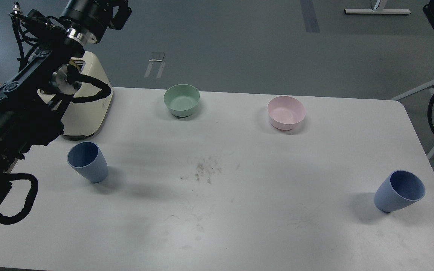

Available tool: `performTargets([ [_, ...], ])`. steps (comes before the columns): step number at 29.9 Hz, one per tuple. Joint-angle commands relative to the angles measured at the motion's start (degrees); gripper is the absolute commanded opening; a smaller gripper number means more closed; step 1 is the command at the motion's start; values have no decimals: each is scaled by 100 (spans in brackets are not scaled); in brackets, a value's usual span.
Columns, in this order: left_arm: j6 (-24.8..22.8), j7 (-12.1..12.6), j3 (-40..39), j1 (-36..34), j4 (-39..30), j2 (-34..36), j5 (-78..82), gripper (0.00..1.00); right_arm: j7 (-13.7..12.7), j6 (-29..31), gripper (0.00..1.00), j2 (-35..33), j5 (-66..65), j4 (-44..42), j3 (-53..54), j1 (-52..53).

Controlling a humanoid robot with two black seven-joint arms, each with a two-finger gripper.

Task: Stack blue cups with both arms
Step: 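Raise the left arm and move it toward the nearby blue cup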

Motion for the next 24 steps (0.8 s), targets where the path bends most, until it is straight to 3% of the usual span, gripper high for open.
performTargets([
  [1,-2,6,9,8,-14,0,9,98,21,-10,100,0,10,12,8,-6],
  [11,-19,-38,-26,-1,-14,0,-244,98,13,60,100,53,54,109,-9,-32],
  [16,-423,111,-70,8,21,44,-818,98,13,113,100,53,45,30,-97,-147],
  [18,-477,304,-70,43,21,35,-826,98,21,122,100,44,45,39,-246,-155],
  [24,-477,322,-70,69,12,79,-844,98,-5,311,100,27,54,100,-308,-208],
])
